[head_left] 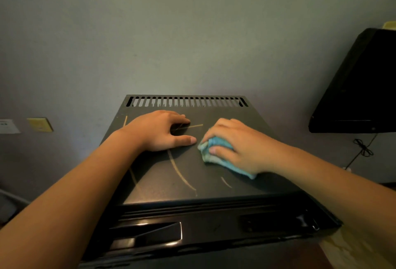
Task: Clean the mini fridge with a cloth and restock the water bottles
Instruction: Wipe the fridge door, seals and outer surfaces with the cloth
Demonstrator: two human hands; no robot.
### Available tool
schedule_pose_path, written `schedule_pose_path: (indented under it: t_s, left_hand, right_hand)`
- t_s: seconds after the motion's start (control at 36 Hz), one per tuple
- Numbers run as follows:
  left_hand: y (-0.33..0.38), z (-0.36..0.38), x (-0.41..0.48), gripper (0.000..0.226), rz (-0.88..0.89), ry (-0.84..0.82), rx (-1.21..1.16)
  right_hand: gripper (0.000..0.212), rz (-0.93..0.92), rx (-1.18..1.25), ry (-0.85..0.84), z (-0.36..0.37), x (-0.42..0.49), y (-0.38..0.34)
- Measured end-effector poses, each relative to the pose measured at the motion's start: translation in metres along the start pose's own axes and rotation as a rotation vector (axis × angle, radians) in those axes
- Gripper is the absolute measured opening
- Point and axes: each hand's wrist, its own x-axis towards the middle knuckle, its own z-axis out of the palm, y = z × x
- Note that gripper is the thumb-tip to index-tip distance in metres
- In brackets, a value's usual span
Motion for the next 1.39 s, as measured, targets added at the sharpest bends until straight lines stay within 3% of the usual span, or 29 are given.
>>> schedule_pose_path:
  t_s: [0.14,0.39,0.5,0.64,0.78,0.92,1.19,1.39]
  left_hand:
    - [0.004,0.002,-0.003,0.080,-0.005,-0.004,0.020]
    - [0.007,-0.001,-0.006,0.105,-0.046,-0.009,-0.005]
    - [0.008,0.001,-0.005,0.091,-0.046,-0.011,0.003]
    - [0.007,0.001,-0.005,0.084,-0.044,-0.017,-0.014]
    - [0.006,0.001,-0.010,0.078,-0.016,-0.001,-0.002]
    - [-0.011,-0.014,-0.021,0.098,-0.100,0.047,0.021]
    - [-0.041,-0.020,-0.041,0.125,-0.202,-0.053,-0.020]
    - [-0.041,-0.012,-0.040,0.103,-0.166,0.016,-0.018]
  right_hand:
    - [0.024,0.100,-0.074,0.023,0.001,0.009,-0.009]
    - [0.023,-0.127,-0.022,-0.007,0.005,-0.052,-0.029]
    - [0.024,-0.073,-0.013,0.017,0.006,-0.039,-0.027]
    - [0.025,0.124,-0.071,0.071,0.004,0.001,-0.022]
    - [0.023,0.064,-0.105,0.065,0.009,0.000,-0.028]
    - [0.021,0.008,-0.033,0.049,0.012,-0.002,-0.024]
    - [0.033,0.337,-0.121,0.114,0.011,0.097,0.006]
    - [0.028,0.224,-0.096,0.072,0.012,0.085,-0.008]
